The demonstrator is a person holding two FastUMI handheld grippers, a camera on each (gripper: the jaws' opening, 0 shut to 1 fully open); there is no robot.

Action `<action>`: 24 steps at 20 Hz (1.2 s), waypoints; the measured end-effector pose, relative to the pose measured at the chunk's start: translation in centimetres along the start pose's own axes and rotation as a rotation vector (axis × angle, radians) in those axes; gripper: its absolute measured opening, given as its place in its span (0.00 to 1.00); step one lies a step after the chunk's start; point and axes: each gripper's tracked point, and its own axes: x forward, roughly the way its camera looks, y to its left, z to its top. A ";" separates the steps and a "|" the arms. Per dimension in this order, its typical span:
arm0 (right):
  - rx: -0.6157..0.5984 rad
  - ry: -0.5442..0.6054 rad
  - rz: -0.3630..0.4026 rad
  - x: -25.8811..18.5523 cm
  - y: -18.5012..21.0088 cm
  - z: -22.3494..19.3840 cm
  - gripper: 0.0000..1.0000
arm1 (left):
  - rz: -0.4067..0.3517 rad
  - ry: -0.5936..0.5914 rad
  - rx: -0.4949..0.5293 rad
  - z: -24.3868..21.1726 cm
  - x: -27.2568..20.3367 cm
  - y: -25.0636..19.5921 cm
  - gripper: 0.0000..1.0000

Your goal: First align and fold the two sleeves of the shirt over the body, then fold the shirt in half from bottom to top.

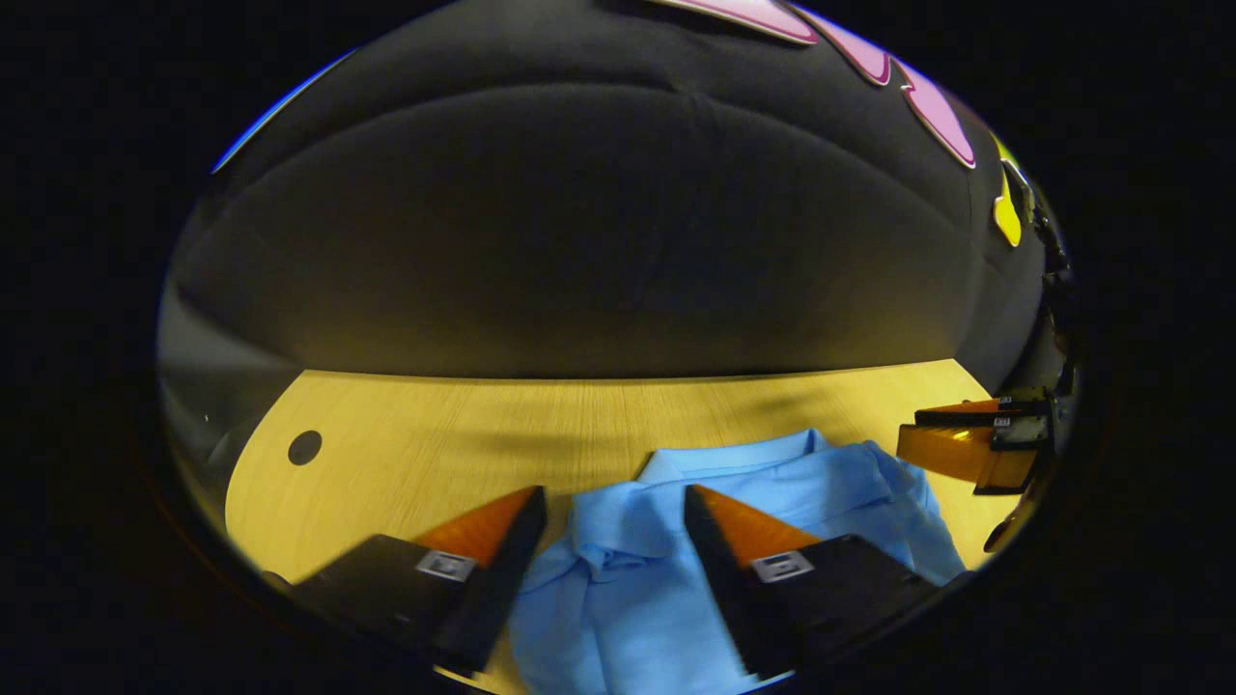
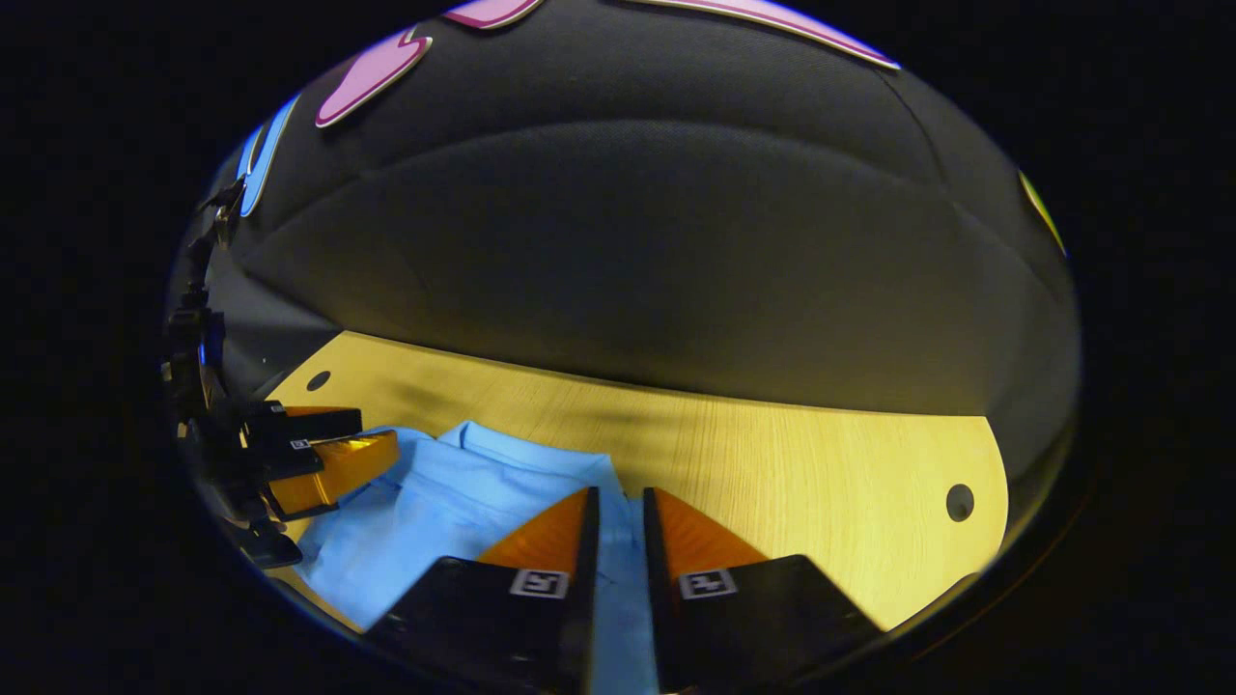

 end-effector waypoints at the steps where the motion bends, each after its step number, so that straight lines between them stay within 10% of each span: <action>1: 0.002 -0.006 -0.007 -0.9 -0.2 -0.3 0.58 | -0.004 -0.020 0.006 0.6 -1.5 -0.1 1.00; 3: 0.013 -0.038 -0.024 -3.4 -0.3 0.2 0.96 | -0.004 -0.076 0.023 1.9 -4.4 -0.5 0.97; 9: 0.096 -0.164 -0.140 -14.3 -1.0 2.6 0.96 | 0.012 -0.251 0.004 4.8 -17.1 -1.9 0.97; 24: 0.013 -0.356 -0.082 -44.3 11.4 -0.7 0.98 | -0.031 -0.479 -0.030 -0.8 -52.6 -4.5 0.97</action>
